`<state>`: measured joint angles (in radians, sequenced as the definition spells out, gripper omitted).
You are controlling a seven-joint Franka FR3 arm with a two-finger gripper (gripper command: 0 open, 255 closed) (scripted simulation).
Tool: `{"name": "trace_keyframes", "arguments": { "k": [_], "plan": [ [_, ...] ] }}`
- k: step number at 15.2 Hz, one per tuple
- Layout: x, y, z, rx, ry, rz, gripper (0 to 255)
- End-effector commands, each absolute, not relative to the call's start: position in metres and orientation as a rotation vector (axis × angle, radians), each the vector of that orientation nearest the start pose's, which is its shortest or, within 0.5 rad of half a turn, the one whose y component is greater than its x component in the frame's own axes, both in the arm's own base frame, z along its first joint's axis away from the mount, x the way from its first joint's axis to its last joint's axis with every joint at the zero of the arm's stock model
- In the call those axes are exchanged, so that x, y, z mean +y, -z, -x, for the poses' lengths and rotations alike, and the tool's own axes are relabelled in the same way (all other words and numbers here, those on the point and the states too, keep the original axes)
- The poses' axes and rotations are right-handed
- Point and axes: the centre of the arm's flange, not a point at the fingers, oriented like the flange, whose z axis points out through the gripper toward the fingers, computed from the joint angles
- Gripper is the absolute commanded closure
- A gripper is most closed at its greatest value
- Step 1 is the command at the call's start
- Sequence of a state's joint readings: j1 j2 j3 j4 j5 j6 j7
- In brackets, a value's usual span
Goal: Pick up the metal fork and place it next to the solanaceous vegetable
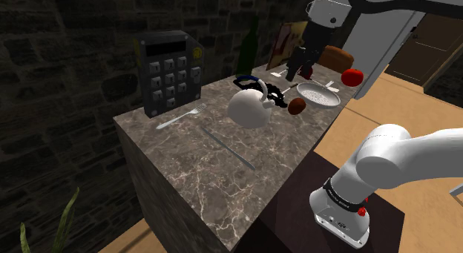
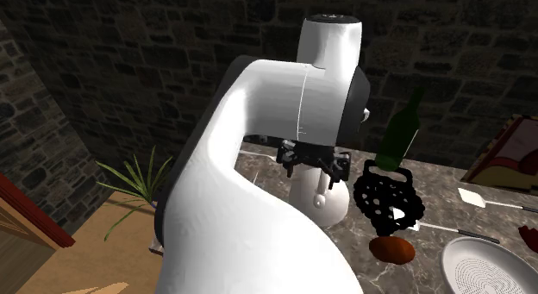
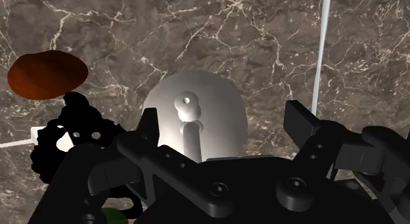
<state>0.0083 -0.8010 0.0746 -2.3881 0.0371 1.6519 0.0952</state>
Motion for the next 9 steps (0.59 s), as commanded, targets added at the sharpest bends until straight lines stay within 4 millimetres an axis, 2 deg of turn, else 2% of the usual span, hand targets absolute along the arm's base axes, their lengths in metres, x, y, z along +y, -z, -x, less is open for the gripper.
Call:
{"name": "trace_keyframes", "arguments": {
  "k": [1,5,9],
  "plan": [
    [0.036,-0.586,-0.309,0.055,0.102,3.151,0],
    [0.033,-0.563,-0.357,-0.217,0.087,3.149,0],
    [0.039,-0.538,-0.405,-0.487,0.071,3.123,0]
  ]
}}
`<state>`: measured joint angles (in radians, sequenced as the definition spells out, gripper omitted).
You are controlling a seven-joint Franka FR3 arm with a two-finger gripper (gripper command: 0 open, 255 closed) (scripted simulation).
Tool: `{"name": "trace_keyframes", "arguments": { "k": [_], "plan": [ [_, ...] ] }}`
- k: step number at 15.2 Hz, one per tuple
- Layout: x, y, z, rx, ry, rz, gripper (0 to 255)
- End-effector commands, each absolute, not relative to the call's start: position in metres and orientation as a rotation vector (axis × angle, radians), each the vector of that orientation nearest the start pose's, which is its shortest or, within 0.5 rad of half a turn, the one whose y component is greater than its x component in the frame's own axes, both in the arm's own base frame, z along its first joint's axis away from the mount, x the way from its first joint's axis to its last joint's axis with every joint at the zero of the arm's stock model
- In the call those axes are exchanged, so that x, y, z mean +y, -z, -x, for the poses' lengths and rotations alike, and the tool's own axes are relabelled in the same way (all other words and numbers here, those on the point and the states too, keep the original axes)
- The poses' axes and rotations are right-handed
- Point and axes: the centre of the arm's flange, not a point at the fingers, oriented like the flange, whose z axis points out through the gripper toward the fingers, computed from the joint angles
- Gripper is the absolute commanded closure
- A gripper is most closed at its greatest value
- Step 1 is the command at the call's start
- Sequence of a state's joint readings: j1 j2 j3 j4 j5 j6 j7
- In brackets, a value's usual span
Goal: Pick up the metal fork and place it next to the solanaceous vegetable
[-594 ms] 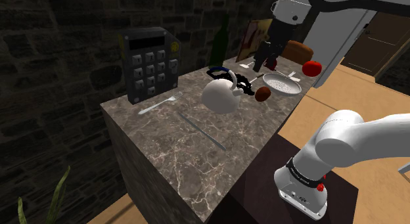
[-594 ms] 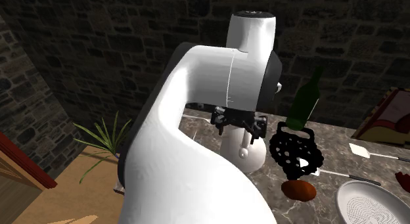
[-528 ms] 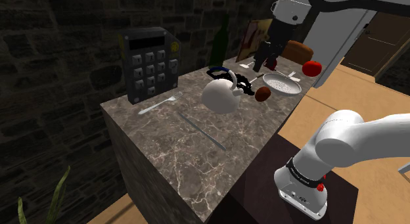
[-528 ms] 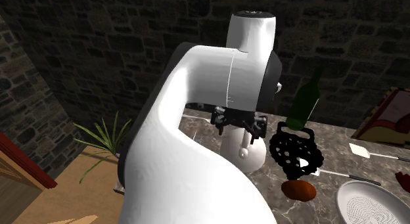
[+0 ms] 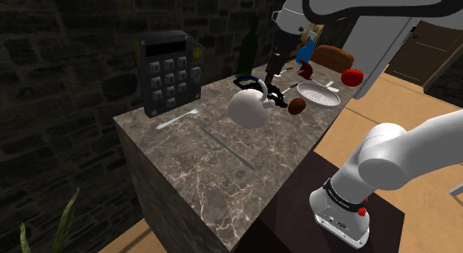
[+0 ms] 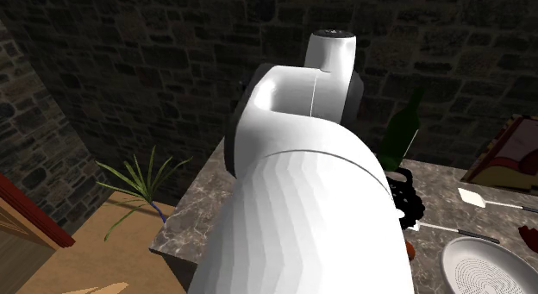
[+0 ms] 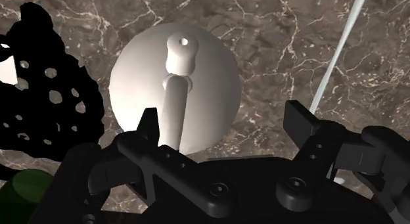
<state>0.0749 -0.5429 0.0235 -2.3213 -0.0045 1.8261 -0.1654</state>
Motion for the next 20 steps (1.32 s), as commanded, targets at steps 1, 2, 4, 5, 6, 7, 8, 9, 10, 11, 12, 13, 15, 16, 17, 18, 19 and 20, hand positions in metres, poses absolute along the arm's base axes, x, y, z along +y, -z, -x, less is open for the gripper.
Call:
{"name": "trace_keyframes", "arguments": {
  "k": [1,2,4,5,6,7,8,9,10,11,12,13,15,16,17,18,19,20],
  "plan": [
    [0.042,-0.532,-0.417,-0.555,0.067,3.113,0],
    [0.045,-0.526,-0.428,-0.622,0.063,3.101,0],
    [0.052,-0.513,-0.451,-0.755,0.055,3.073,0],
    [0.057,-0.507,-0.462,-0.822,0.051,3.057,0],
    [0.062,-0.500,-0.473,-0.888,0.047,3.040,0],
    [0.067,-0.494,-0.483,-0.953,0.043,3.021,0],
    [0.073,-0.487,-0.494,-1.018,0.039,3.001,0],
    [0.079,-0.481,-0.504,-1.083,0.034,2.979,0],
    [0.086,-0.474,-0.513,-1.147,0.030,2.956,0],
    [0.093,-0.468,-0.523,-1.211,0.026,2.932,0],
    [0.100,-0.461,-0.532,-1.274,0.022,2.906,0],
    [0.108,-0.454,-0.541,-1.337,0.017,2.878,0],
    [0.125,-0.441,-0.557,-1.460,0.009,2.820,0],
    [0.134,-0.434,-0.564,-1.521,0.005,2.788,0],
    [0.143,-0.427,-0.572,-1.581,0.000,2.756,0],
    [0.152,-0.420,-0.578,-1.640,-0.004,2.722,0],
    [0.162,-0.413,-0.585,-1.699,-0.008,2.686,0],
    [0.172,-0.407,-0.591,-1.757,-0.013,2.650,0]
  ]
}}
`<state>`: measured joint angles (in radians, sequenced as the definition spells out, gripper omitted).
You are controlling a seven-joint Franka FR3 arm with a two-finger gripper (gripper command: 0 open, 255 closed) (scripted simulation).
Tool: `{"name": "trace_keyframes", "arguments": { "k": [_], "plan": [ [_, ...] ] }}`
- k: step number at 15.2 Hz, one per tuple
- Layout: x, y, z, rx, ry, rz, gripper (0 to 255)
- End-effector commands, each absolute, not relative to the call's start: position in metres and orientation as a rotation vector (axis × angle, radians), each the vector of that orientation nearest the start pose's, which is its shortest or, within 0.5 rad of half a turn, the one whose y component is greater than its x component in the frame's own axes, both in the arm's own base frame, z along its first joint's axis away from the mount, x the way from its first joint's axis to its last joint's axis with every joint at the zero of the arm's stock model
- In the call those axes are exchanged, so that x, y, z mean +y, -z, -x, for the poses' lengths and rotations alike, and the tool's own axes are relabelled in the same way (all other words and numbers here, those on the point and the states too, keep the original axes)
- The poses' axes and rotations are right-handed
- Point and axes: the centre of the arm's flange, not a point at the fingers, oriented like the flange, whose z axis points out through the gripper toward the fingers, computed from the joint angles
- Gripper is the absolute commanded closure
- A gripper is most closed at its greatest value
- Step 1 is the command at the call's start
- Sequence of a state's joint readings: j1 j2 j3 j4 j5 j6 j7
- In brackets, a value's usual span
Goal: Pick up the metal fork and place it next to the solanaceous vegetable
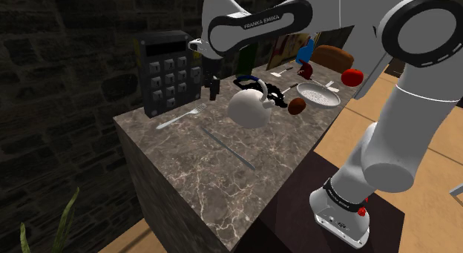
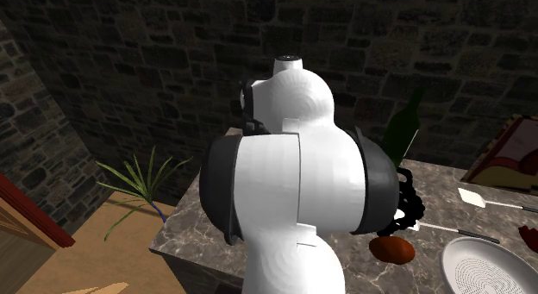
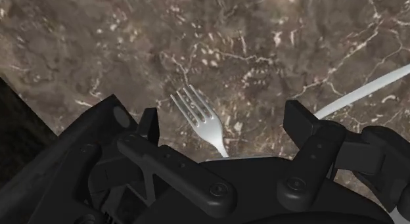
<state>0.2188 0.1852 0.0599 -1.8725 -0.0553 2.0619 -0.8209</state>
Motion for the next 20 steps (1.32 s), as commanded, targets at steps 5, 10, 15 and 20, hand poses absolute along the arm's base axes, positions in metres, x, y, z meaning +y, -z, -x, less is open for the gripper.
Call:
{"name": "trace_keyframes", "arguments": {
  "k": [5,10,15,20],
  "plan": [
    [0.224,-0.371,-0.613,-2.034,-0.034,2.448,0],
    [0.224,-0.350,-0.614,-2.037,-0.034,2.446,0],
    [0.223,-0.331,-0.614,-2.037,-0.034,2.446,0],
    [0.223,-0.331,-0.614,-2.037,-0.034,2.446,0]
  ]
}}
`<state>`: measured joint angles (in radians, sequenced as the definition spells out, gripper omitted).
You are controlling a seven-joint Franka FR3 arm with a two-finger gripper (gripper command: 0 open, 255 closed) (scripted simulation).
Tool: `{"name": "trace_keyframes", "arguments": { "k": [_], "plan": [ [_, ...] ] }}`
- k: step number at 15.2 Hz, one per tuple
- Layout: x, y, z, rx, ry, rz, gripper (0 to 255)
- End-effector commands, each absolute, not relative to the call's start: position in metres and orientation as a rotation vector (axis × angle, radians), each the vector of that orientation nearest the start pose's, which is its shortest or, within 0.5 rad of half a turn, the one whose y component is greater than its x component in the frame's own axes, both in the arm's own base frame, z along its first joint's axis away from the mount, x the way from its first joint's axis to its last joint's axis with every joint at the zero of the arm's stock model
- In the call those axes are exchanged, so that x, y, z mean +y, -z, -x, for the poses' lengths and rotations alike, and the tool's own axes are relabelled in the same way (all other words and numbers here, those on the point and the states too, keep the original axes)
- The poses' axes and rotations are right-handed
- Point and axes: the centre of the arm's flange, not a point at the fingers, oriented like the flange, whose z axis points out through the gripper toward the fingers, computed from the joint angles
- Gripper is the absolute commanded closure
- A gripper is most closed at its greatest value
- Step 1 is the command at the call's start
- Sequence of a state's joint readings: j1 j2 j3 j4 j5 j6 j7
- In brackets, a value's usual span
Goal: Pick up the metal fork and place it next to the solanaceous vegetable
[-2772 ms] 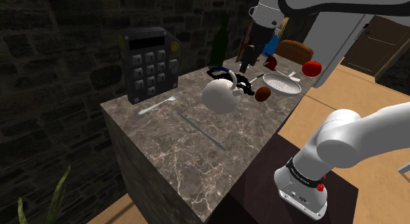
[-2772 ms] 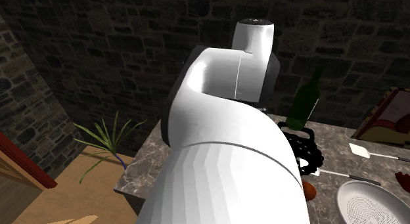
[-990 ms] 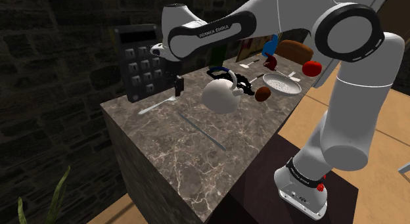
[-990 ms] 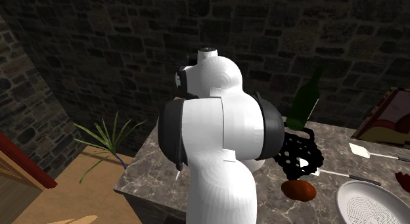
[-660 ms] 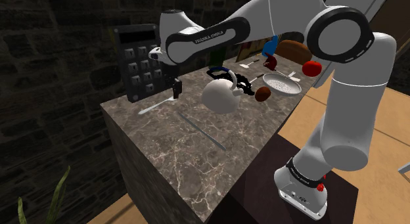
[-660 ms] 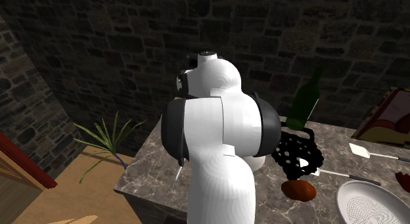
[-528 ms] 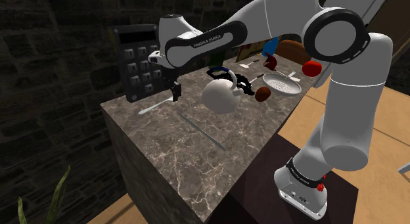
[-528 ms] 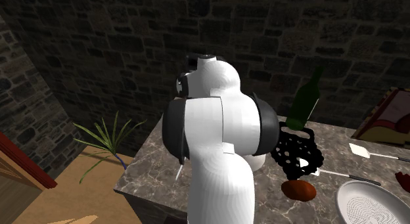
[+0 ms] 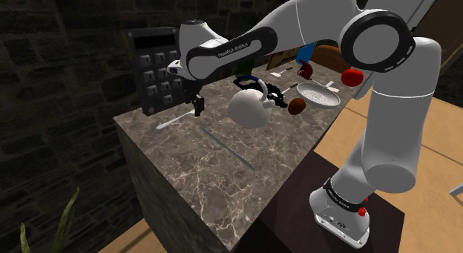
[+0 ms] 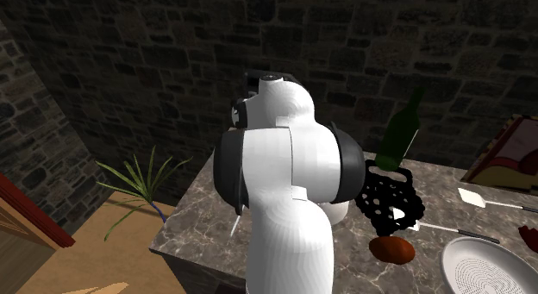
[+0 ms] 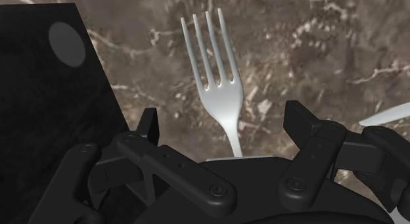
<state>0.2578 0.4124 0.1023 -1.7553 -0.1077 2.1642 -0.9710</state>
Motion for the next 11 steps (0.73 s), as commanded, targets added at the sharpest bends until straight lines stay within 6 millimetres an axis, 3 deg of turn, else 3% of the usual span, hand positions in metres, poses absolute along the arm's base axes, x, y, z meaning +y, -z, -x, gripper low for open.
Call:
{"name": "trace_keyframes", "arguments": {
  "k": [1,2,11],
  "plan": [
    [0.2233,-0.3308,-0.6139,-2.037,-0.034,2.446,0],
    [0.2233,-0.3299,-0.6137,-2.037,-0.034,2.446,255],
    [0.2233,-0.3308,-0.6139,-2.037,-0.034,2.446,255]
  ]
}}
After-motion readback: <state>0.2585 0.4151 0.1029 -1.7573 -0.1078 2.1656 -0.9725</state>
